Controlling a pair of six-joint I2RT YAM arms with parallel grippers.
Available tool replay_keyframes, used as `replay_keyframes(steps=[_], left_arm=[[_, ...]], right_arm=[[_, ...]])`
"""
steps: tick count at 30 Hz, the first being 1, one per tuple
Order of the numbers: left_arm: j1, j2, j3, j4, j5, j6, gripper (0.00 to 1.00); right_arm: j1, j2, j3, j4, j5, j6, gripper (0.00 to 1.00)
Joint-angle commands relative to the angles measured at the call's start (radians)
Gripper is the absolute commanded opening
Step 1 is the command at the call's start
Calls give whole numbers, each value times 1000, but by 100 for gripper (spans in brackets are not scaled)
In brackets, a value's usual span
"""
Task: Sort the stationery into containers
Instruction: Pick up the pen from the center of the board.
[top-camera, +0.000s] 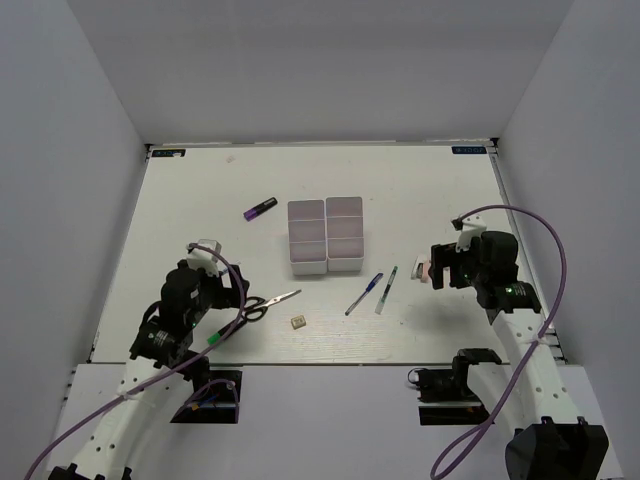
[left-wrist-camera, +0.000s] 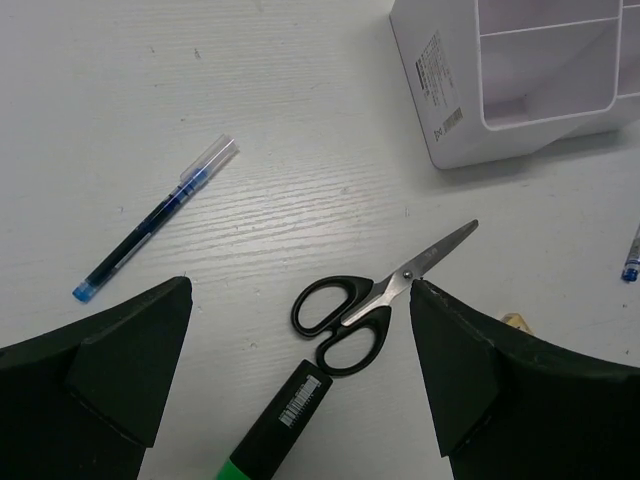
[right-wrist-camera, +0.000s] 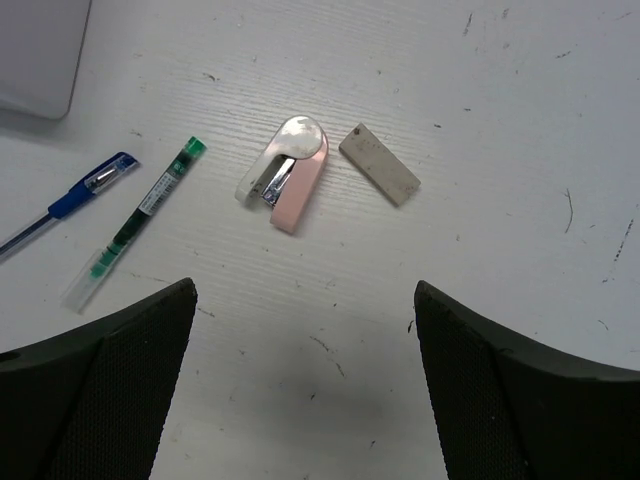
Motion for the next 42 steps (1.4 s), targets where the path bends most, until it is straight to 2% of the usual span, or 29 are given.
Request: replay_keyframes(steps=[1, 3, 5, 6, 7, 9, 10, 11, 12, 13, 14, 15, 16, 17, 18, 19, 20, 21, 22, 23, 26, 27, 28, 31, 34, 39, 42], left_arm=[[6, 10, 15, 17, 14, 3, 100], [5, 16, 13, 26, 9, 2, 100], [3, 29, 13, 38, 7, 2, 93], [3, 37, 13, 47, 4, -3, 82], [3, 60, 21, 52, -2, -4, 76], [3, 140, 38, 50, 4, -1, 54], [3, 163, 79, 35, 7, -4, 26], [-3, 215, 96, 32, 9, -1, 14], [-8, 270, 115, 29, 6, 5, 3], [-11, 299, 153, 18, -3, 8, 0], [-18, 392, 193, 17, -15, 10, 0], [-20, 427, 231, 26, -13, 20, 0], [-18, 462, 253, 30, -13, 26, 0], [-20, 538, 301, 35, -19, 33, 0], [-20, 624, 355, 37, -22, 58, 11], [-18, 670, 383, 38, -23, 71, 35], [-18, 765, 479, 15, -25, 88, 66], [-20, 863, 513, 1, -28, 120, 70], [-18, 955, 548, -17, -45, 155, 74], [-18, 1000, 611, -37, -64, 170, 77], [-15, 1178, 740, -26, -120, 247, 77], [-9, 1203, 788, -16, -114, 270, 71], [-5, 1291, 835, -5, -111, 279, 69], [8, 1417, 964, -5, -95, 336, 64], [38, 1499, 1077, -3, -63, 381, 64], [69, 1657, 1250, -38, -25, 444, 77], [83, 1712, 1302, -17, -19, 447, 80]], right_arm=[[0, -30, 5, 3, -9, -12, 91], [-2, -45, -10, -6, -16, -44, 91], [-6, -45, -23, -9, 2, -74, 91], [-6, -38, -27, -15, 19, -82, 91], [-6, -30, -24, -15, 31, -91, 91], [-5, 1, -15, -32, 44, -107, 91], [-6, 4, 2, -57, 44, -111, 91], [-3, 5, 5, -69, 27, -140, 91], [-2, 7, 8, -83, -25, -151, 91], [-2, 10, 5, -90, -41, -185, 91], [3, 2, 5, -106, -89, -203, 91], [3, 2, 9, -101, -91, -216, 79], [3, 2, 6, -115, -129, -204, 33], [3, 2, 9, -117, -122, -197, 0], [6, -2, 8, -109, -121, -182, 0], [5, -4, 9, -117, -134, -177, 0], [6, -7, 6, -115, -137, -179, 2], [6, -5, 6, -110, -140, -179, 69], [6, -4, 6, -110, -137, -188, 88], [8, -4, 13, -113, -136, -196, 90], [9, -4, 13, -117, -136, -211, 88], [9, -1, 11, -114, -136, -213, 88], [9, 1, 11, -115, -134, -211, 87], [11, 4, 13, -117, -137, -213, 87], [9, 7, 16, -118, -140, -208, 87], [11, 41, 32, -138, -136, -205, 88], [9, 67, 36, -144, -125, -213, 88]])
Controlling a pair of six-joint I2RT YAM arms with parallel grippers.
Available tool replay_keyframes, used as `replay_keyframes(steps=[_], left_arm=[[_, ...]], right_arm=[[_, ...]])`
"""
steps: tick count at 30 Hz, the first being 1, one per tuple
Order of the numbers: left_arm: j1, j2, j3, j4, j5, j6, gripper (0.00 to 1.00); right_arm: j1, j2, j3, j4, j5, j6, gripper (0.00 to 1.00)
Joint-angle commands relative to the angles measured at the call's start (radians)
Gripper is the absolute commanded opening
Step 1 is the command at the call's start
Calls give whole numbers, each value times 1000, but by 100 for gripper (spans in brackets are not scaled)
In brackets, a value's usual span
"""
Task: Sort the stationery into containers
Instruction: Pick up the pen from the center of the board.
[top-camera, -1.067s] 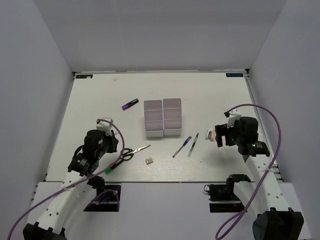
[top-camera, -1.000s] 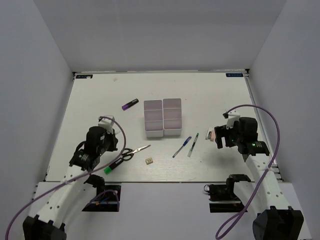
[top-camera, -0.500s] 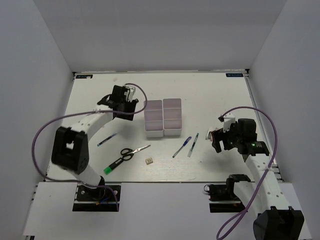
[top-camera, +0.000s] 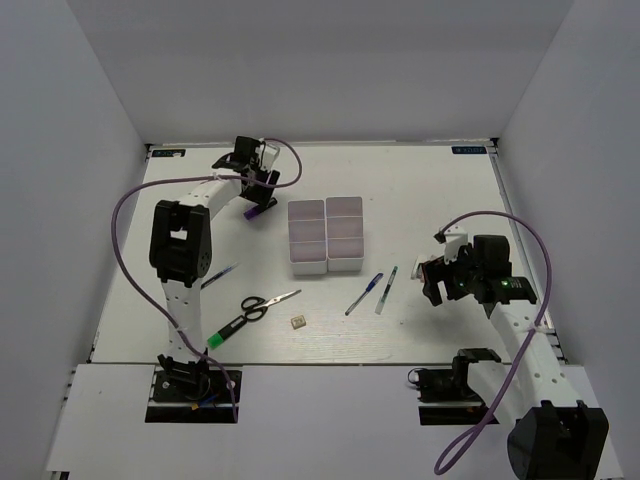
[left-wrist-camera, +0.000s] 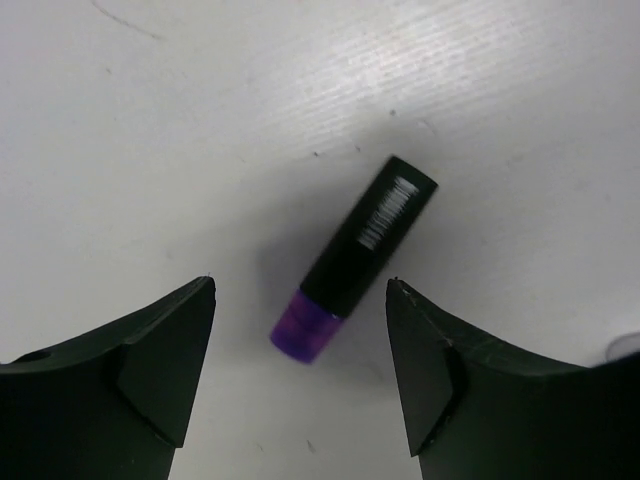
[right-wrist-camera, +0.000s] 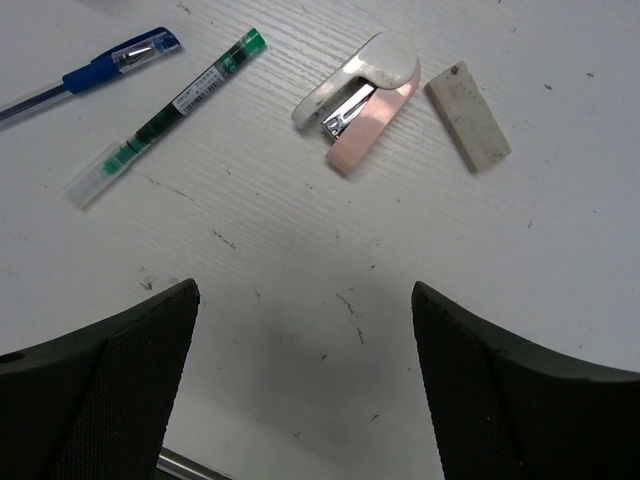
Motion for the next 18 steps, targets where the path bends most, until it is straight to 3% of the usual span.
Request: replay_keyframes(steps=[1, 14, 18], left_arm=[[22, 19, 51, 24, 50, 41, 80], [18, 84, 63, -12, 160, 62, 72], [15, 98, 53, -20, 128, 67, 68]], right_arm=[[6, 22, 42, -16, 2, -12, 88], [-3, 56, 49, -14, 24, -9, 90], [3, 51, 49, -14, 22, -7, 90]])
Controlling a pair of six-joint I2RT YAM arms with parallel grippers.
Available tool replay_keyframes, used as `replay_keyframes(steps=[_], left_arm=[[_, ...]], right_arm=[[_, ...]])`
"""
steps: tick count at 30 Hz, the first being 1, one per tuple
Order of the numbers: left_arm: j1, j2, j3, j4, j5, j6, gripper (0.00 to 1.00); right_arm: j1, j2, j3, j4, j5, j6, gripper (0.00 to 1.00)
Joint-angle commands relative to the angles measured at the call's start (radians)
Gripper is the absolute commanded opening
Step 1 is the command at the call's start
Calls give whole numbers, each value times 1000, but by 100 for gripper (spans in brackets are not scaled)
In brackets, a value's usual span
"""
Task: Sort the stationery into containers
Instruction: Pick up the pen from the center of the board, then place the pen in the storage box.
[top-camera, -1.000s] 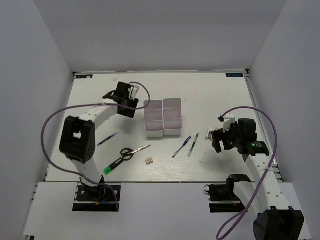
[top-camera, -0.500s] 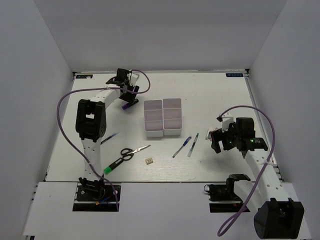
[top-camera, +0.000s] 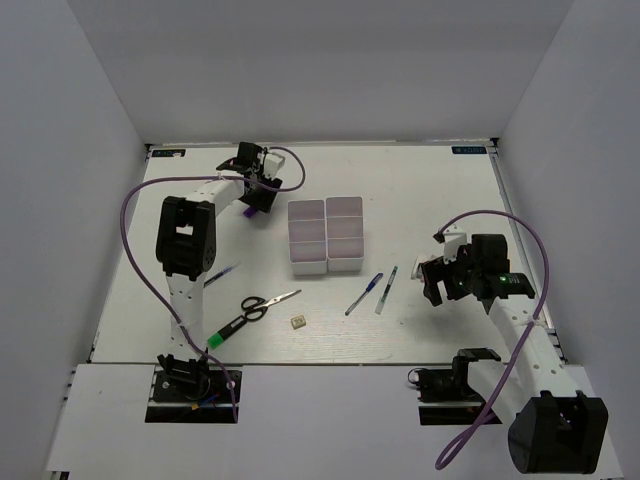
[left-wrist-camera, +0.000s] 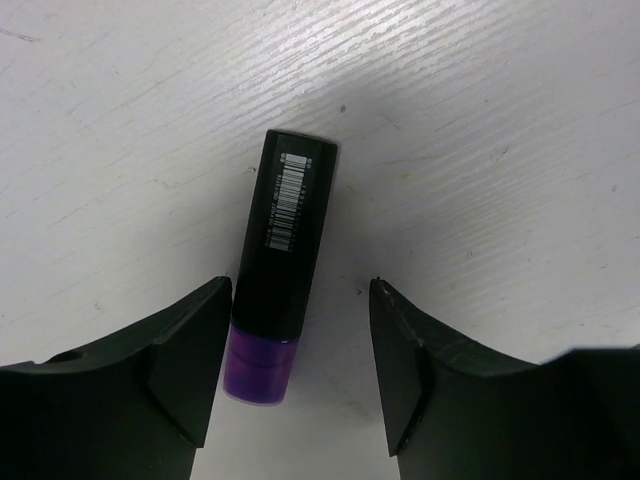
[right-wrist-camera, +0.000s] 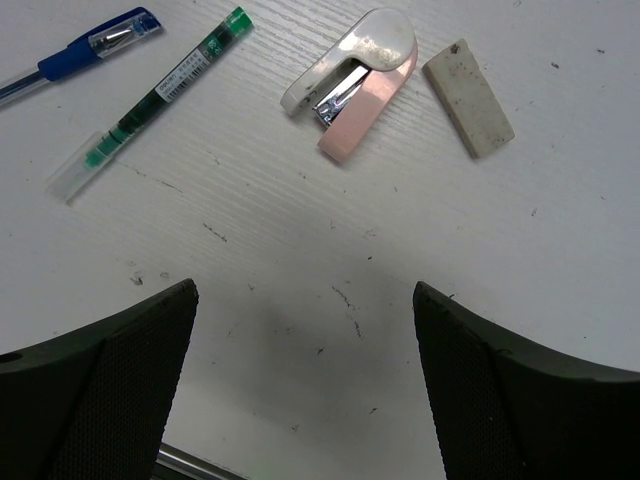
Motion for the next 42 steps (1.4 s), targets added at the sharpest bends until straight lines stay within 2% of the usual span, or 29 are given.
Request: replay_keyframes(steps=[1, 5, 12, 13, 16, 19, 21, 25, 31, 34, 38, 41, 42], left_arm=[[-3, 1, 1, -13, 5, 15, 67], [-6, 18, -18, -20, -41, 26, 60], [-11, 0, -97, -30, -102, 22, 19], [-13, -8, -110, -33, -116, 11, 9], [0, -70, -131, -30, -134, -40, 0], [17, -190, -156, 18, -116, -136, 0], [35, -317, -205, 48, -58, -233, 0], [21, -492, -287, 147, 60, -311, 0], [-40, -638, -367, 189, 183, -244, 0], [-49, -656, -386, 209, 374, -201, 0], [-51, -679, -462, 387, 520, -198, 0], [-43, -696, -544, 606, 621, -242, 0], [-42, -687, -554, 725, 651, -260, 0]], right_arm=[[4, -5, 39, -8, 2, -7, 90], [1, -10, 42, -11, -1, -4, 90], [2, -22, 42, -10, -3, 3, 90], [2, -25, 41, -10, -6, 3, 90], [-1, -43, 39, -10, -18, 3, 90], [2, -56, 33, -6, -30, 4, 90], [4, -59, 34, -3, -38, 4, 90], [1, -65, 28, -5, -46, 3, 90], [2, -70, 28, -6, -55, 3, 90], [2, -71, 28, -8, -61, 3, 90], [2, -66, 27, -10, -69, 1, 90], [-2, -62, 28, -11, -62, 3, 90], [1, -60, 28, -10, -64, 3, 90]])
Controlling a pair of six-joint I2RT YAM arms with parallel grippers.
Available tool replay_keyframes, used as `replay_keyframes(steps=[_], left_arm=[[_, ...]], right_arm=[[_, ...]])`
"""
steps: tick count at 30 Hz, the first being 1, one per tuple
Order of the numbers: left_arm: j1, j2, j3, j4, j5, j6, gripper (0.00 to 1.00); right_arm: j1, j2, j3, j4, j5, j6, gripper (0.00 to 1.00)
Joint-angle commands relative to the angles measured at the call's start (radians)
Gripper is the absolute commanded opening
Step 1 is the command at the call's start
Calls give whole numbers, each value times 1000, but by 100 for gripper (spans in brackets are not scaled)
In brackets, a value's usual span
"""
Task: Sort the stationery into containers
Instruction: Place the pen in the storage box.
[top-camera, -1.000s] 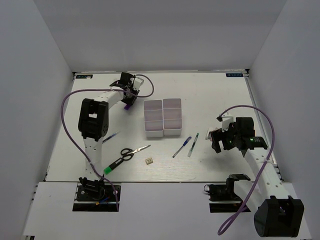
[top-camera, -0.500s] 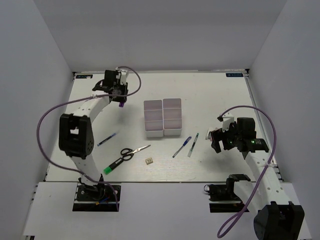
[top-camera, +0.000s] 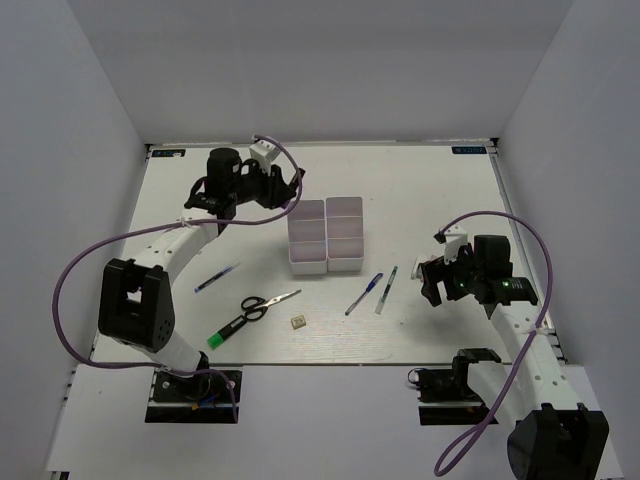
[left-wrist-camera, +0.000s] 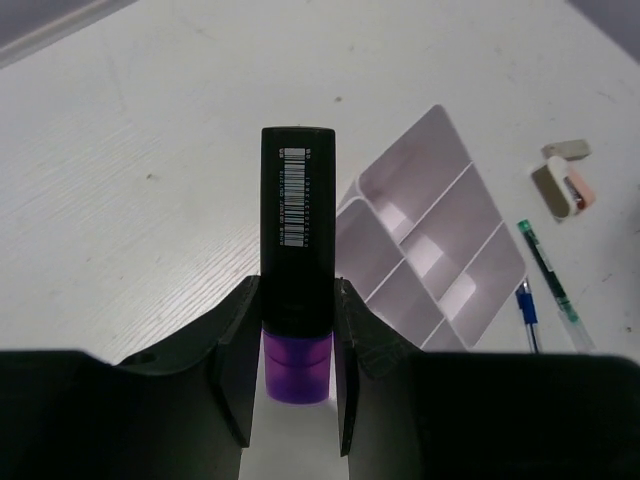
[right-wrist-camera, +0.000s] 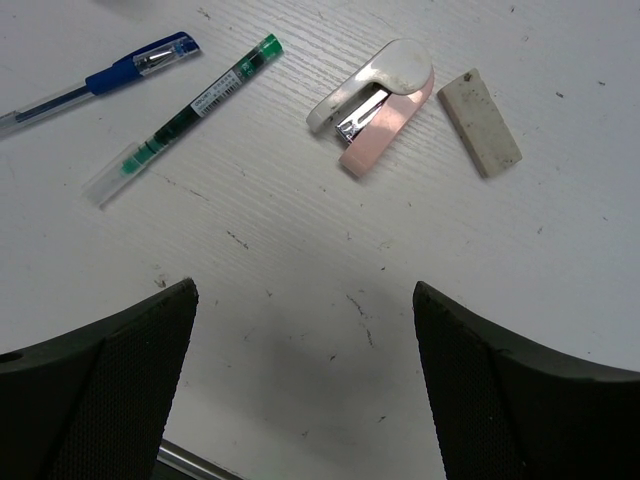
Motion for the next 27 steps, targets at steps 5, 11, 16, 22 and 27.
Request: replay_keyframes(steps=[5, 11, 16, 22, 27], left_arm=[[14, 29, -65, 416, 270, -122, 0], [11, 72, -97, 514, 317, -157, 0], [0, 97, -138, 545, 304, -156, 0], [-20, 137, -151, 566, 276, -134, 0], [-35, 154, -155, 552, 253, -110, 1]], right_arm=[[0, -1, 24, -2, -13, -2, 90], [0, 3, 24, -1, -8, -3, 90], [0, 6, 24, 0, -7, -2, 90], [-2, 14, 24, -2, -4, -3, 90], [-2, 13, 24, -2, -5, -5, 90]])
